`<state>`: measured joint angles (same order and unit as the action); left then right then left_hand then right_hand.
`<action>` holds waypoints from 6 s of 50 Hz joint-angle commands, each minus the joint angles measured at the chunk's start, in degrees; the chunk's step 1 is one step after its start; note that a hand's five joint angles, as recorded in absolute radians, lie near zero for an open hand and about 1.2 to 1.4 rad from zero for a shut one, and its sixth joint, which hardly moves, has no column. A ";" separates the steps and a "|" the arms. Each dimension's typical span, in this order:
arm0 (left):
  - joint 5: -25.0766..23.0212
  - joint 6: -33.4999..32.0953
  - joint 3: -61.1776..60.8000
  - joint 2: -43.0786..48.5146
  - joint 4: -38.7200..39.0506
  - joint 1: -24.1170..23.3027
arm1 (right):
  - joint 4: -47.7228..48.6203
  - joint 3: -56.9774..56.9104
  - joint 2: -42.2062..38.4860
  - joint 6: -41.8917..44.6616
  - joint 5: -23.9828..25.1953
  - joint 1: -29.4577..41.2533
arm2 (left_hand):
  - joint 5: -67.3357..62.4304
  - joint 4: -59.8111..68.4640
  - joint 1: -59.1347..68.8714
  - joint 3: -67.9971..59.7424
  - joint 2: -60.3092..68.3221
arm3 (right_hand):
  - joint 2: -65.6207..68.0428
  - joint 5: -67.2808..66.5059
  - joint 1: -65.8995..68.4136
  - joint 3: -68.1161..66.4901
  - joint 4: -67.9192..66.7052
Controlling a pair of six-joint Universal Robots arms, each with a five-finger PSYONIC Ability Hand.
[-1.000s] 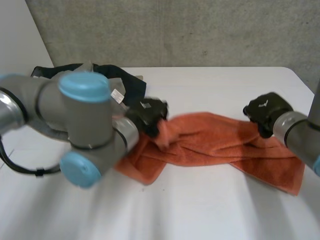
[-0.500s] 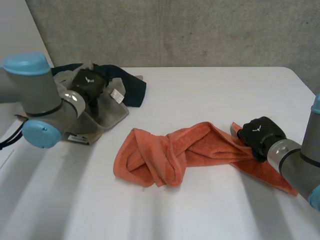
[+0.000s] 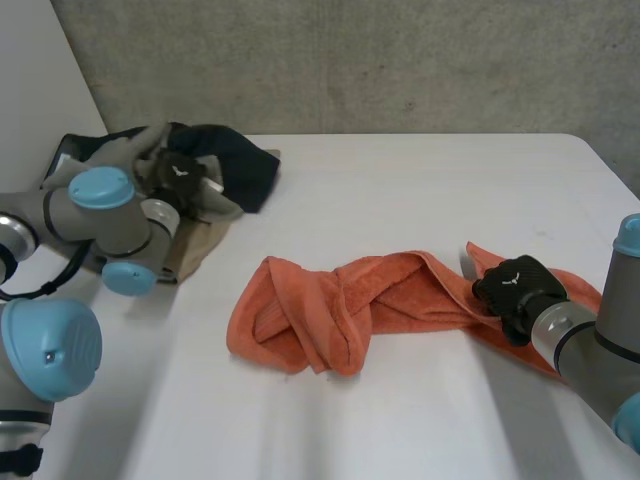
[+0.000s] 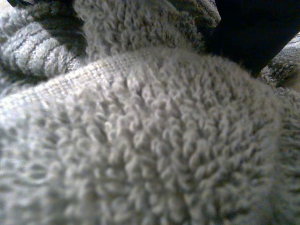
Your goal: Fold the laundry.
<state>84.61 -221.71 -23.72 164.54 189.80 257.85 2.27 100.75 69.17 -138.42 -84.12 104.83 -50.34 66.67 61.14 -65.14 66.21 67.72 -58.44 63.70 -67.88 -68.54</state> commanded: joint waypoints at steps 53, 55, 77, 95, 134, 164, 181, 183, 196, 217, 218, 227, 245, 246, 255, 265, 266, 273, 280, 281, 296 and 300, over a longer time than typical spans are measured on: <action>-1.73 20.17 -64.59 -56.09 -11.13 -21.41 | 0.81 1.38 5.36 -0.62 0.45 0.02 | 39.37 -45.69 -40.16 44.17 -45.24 | 12.28 -11.56 16.30 -12.12 -11.46; -0.42 20.61 -67.58 -55.83 -7.98 -25.96 | 0.81 1.47 5.54 -0.62 0.45 0.02 | 37.35 -43.68 -38.15 42.16 -43.23 | 12.28 -11.56 16.30 -12.12 -11.46; 21.83 19.03 -63.82 -37.37 11.38 -39.53 | 1.16 3.05 6.06 -0.54 0.71 -0.59 | 20.72 -27.05 -21.52 25.52 -26.59 | 12.28 -11.56 16.30 -12.12 -11.46; 13.84 21.58 -71.99 -64.60 9.90 -27.76 | -15.00 -8.37 17.23 6.49 0.80 -3.66 | -19.66 13.33 18.86 -14.86 13.79 | 12.28 -11.56 16.30 -12.12 -11.46; -0.15 26.33 -26.00 -42.37 25.00 -15.54 | 25.94 -35.90 0.70 -4.49 -7.02 1.61 | -19.66 13.33 18.86 -14.86 13.79 | 12.28 -11.56 16.30 -12.12 -11.46; 0.12 1.63 -80.25 -55.20 24.39 -13.34 | 17.86 1.91 -3.52 -4.93 -0.60 1.69 | 49.96 -56.29 -50.76 54.77 -55.84 | 12.28 -11.56 16.30 -12.12 -11.46; 0.64 22.53 -82.71 -63.82 9.90 -17.28 | 13.46 2.70 -0.35 -11.87 -0.08 1.69 | 33.71 -40.04 -34.51 38.51 -39.58 | 12.28 -11.56 16.30 -12.12 -11.46; 0.73 24.47 -82.19 -63.73 8.66 -17.64 | 13.46 2.70 -0.44 -11.87 0.01 1.69 | 18.74 -25.07 -19.54 23.54 -24.61 | 12.28 -11.56 16.30 -12.12 -11.46; 8.20 27.91 -79.20 -62.94 4.96 -18.43 | 13.46 2.96 -0.44 -11.79 0.36 1.34 | 34.48 -40.80 -35.27 39.28 -40.35 | 12.28 -11.56 16.30 -12.12 -11.46; 16.46 35.12 -75.51 -50.03 1.62 -23.27 | 13.46 2.88 -0.44 -11.87 0.19 1.08 | 39.02 -45.35 -39.82 43.83 -44.90 | 12.28 -11.56 16.30 -12.12 -11.46; 16.72 34.94 -75.24 -49.15 1.80 -23.27 | 13.46 2.88 -0.44 -11.87 0.19 1.08 | 38.69 -45.02 -39.49 43.49 -44.56 | 12.28 -11.56 16.30 -12.12 -11.46; 16.55 34.85 -69.02 -41.34 2.50 -22.92 | 13.46 2.96 -0.53 -12.05 0.10 0.99 | 18.94 -25.27 -19.74 23.74 -24.82 | 12.28 -11.56 16.30 -12.12 -11.46; 16.38 34.85 -69.79 -48.09 7.25 -20.37 | -5.68 -7.04 4.22 -21.54 3.87 -8.05 | -19.66 13.33 18.86 -14.86 13.79 | -50.07 50.79 -46.05 50.23 50.89; 16.29 34.85 -69.97 -48.52 7.25 -20.37 | -7.26 -7.84 4.22 -21.80 4.75 -8.76 | -19.66 13.33 18.86 -14.86 13.79 | -49.90 50.62 -45.88 50.06 50.72; 16.02 34.24 -70.14 -49.06 7.25 -18.88 | -16.68 -15.31 3.52 -16.81 10.38 -16.94 | -19.66 13.33 18.86 -14.86 13.79 | -39.49 40.21 -35.47 39.64 40.30; 15.94 33.45 -68.91 -48.62 7.25 -17.47 | -18.18 -13.75 0.18 -14.16 10.82 -17.29 | -19.66 13.33 18.86 -14.86 13.79 | -38.13 38.85 -34.11 38.28 38.94; 15.85 33.45 -68.74 -48.62 7.25 -17.29 | -17.92 -12.78 0.18 -14.33 10.91 -17.29 | -19.66 13.33 18.86 -14.86 13.79 | -38.13 38.85 -34.11 38.28 38.94; 15.76 33.36 -67.42 -48.53 7.25 -16.33 | -10.03 -4.26 0.18 -14.60 11.70 -17.29 | -19.66 13.33 18.86 -14.86 13.79 | -36.95 37.68 -32.94 37.11 37.77; 15.67 33.36 -65.58 -48.53 7.16 -16.33 | -4.39 0.85 0.00 -16.35 11.79 -17.03 | -19.66 13.33 18.86 -14.86 13.79 | -32.75 33.47 -28.73 32.90 33.56; 15.67 33.36 -65.40 -48.53 7.16 -16.33 | -3.16 1.55 -0.09 -17.75 11.79 -16.76 | -19.66 13.33 18.86 -14.86 13.79 | -32.25 32.97 -28.23 32.40 33.06; 15.67 33.36 -62.67 -48.35 6.99 -16.06 | 3.18 -0.46 -4.57 -28.13 11.17 -11.41 | -19.66 13.33 18.86 -14.86 13.79 | -32.91 33.63 -28.89 33.07 33.73; 15.67 33.36 -62.15 -48.35 6.99 -15.62 | 3.18 -2.31 -7.11 -28.22 10.56 -9.73 | -19.66 13.33 18.86 -14.86 13.79 | -32.91 33.63 -28.89 33.07 33.73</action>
<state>100.28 -188.36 -86.48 116.16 196.80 241.78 5.62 100.70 64.81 -166.64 -72.84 92.80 -56.17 68.61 66.42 -68.02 68.41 29.76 -20.52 29.77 -30.05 -30.32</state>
